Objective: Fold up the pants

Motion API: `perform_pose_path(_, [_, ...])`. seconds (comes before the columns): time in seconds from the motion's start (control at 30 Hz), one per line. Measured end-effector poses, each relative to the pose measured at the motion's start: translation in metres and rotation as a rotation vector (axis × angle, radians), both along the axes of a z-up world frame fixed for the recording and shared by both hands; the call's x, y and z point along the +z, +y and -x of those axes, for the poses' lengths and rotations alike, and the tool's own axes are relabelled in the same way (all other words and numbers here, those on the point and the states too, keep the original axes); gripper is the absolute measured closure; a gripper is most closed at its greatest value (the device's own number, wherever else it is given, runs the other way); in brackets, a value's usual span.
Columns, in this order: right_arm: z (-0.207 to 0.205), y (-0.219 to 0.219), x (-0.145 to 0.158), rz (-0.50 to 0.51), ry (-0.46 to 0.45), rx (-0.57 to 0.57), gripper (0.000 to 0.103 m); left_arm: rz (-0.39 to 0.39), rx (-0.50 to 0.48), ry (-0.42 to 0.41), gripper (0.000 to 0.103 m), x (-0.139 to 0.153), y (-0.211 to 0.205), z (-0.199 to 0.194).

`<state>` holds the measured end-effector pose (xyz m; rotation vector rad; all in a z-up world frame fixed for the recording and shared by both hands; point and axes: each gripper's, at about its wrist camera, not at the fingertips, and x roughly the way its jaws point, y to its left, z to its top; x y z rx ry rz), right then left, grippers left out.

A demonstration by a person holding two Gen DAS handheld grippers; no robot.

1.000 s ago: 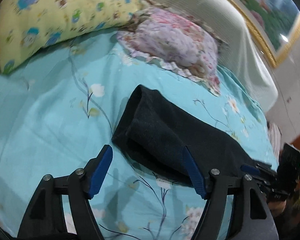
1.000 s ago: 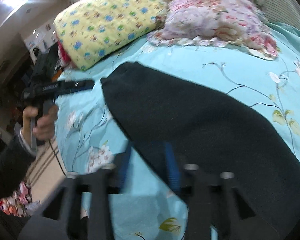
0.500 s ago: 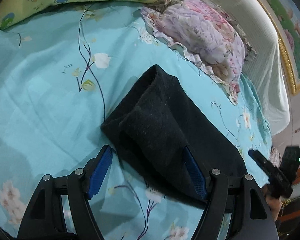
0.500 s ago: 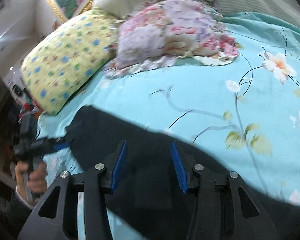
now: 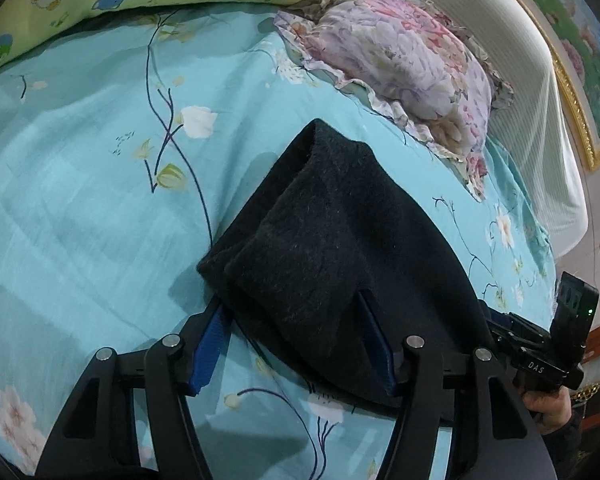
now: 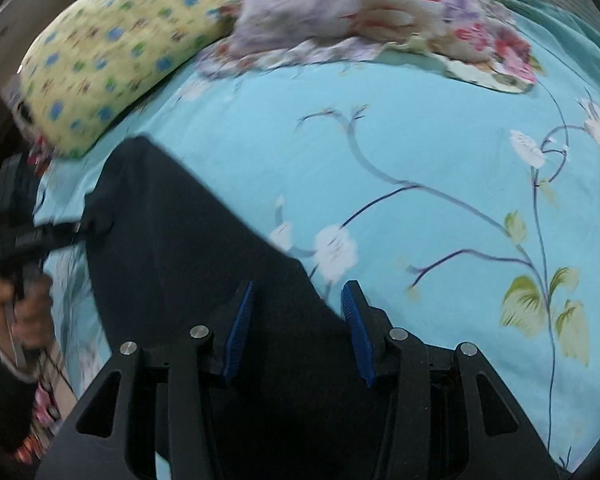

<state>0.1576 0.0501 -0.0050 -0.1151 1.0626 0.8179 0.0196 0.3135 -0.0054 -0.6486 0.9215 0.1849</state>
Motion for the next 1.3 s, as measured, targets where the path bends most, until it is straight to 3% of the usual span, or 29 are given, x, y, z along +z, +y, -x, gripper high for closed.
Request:
perform_pose_path(0.07, [-0.003, 0.002, 0.0, 0.014, -0.007, 0.012, 0.055, -0.002, 0.007, -0.009, 0.052, 0.0, 0.001, -0.002])
perform_pose_path(0.17, [-0.022, 0.001, -0.007, -0.043, 0.053, -0.004, 0.057, 0.032, 0.007, -0.042, 0.069, -0.005, 0.003, -0.004])
perform_pose_path(0.27, [-0.034, 0.008, -0.012, -0.052, 0.097, 0.012, 0.074, 0.087, -0.001, -0.067, 0.083, -0.007, 0.006, -0.005])
perform_pose_path(0.3, [-0.033, 0.011, -0.012, -0.049, 0.11, 0.024, 0.084, 0.095, -0.006, -0.081, 0.085, -0.002, 0.006, -0.003])
perform_pose_path(0.33, [-0.031, 0.013, -0.011, -0.037, 0.12, 0.034, 0.087, 0.092, -0.012, -0.101, 0.085, 0.005, 0.006, 0.0])
perform_pose_path(0.4, [-0.021, 0.016, -0.002, 0.011, 0.059, 0.061, 0.091, 0.082, -0.027, -0.176, 0.086, 0.028, 0.006, 0.012])
perform_pose_path(0.5, [-0.01, 0.011, 0.03, 0.051, -0.13, 0.028, 0.092, 0.073, -0.058, -0.269, 0.086, 0.051, 0.003, 0.024])
perform_pose_path(0.57, [-0.009, 0.008, 0.046, 0.04, -0.212, -0.03, 0.092, 0.013, -0.067, -0.254, 0.086, 0.053, 0.001, 0.022])
perform_pose_path(0.67, [-0.007, 0.019, 0.042, 0.046, -0.239, -0.051, 0.092, -0.005, -0.06, -0.211, 0.086, 0.038, 0.009, 0.014])
perform_pose_path(0.73, [-0.008, 0.025, 0.029, 0.056, -0.232, -0.066, 0.092, -0.019, -0.074, -0.159, 0.084, 0.026, 0.012, 0.005])
perform_pose_path(0.83, [-0.015, 0.025, 0.01, 0.022, -0.155, -0.132, 0.084, -0.075, -0.055, -0.094, 0.072, 0.02, 0.012, 0.001])
perform_pose_path(0.97, [-0.003, -0.007, 0.02, -0.056, -0.153, -0.242, 0.076, -0.12, 0.027, -0.14, 0.045, 0.036, 0.015, 0.023])
perform_pose_path(1.1, [0.019, -0.051, 0.041, -0.113, -0.175, -0.312, 0.076, -0.164, 0.032, -0.18, 0.044, 0.059, 0.002, 0.035])
perform_pose_path(1.3, [0.057, -0.101, 0.048, -0.136, -0.153, -0.379, 0.075, -0.183, -0.1, -0.194, 0.041, 0.074, -0.053, 0.009])
